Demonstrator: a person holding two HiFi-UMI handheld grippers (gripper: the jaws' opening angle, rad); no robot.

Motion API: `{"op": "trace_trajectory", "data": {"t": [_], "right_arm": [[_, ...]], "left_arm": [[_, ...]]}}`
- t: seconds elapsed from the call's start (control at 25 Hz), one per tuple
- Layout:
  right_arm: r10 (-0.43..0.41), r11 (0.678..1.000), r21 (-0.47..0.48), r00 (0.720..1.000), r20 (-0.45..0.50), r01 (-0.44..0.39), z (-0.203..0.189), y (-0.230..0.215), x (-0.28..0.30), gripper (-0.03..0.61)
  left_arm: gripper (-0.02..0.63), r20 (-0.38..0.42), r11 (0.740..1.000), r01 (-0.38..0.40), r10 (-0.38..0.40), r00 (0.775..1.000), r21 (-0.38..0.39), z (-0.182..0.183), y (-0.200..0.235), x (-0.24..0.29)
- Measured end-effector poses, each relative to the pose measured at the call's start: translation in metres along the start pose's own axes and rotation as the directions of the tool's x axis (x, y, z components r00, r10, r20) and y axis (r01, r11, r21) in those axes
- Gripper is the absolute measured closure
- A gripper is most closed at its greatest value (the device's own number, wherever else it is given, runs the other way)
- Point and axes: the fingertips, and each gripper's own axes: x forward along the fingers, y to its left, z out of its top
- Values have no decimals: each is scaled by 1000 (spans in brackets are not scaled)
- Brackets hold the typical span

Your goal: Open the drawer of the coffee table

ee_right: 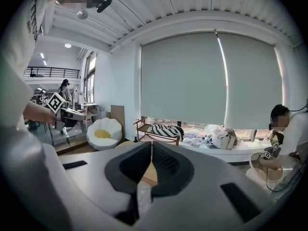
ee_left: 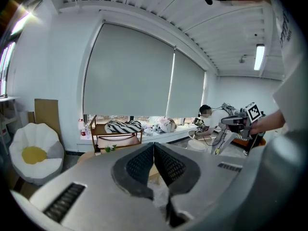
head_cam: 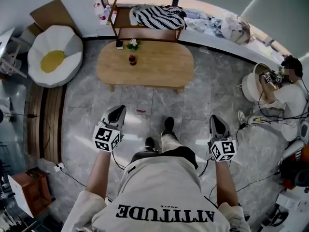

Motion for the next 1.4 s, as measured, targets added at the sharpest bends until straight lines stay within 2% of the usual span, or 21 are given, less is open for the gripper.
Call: {"op": "trace_trajectory", "data": {"t": [0.56,0.88,1.16,1.4], "right_arm": [[122,992,38,991,-45,-120,-2,-72,96,558],[169,985,48,984,-51,-166,-6,-116,146,557],[217,975,61,973,-72,-213,-18,-139,173,557],[243,969,67,964,-112,-237,-38,-159,195,557]], "left_arm": [[592,-11,996,-76,75,997,-36,22,-8,80],[592,-51,991,-121,118,992,-51,20,-10,130],[592,-82,987,-139,133,988,-74,19,-10,165],[592,-111,991,-113,105,988,-68,12,-17,201]]}}
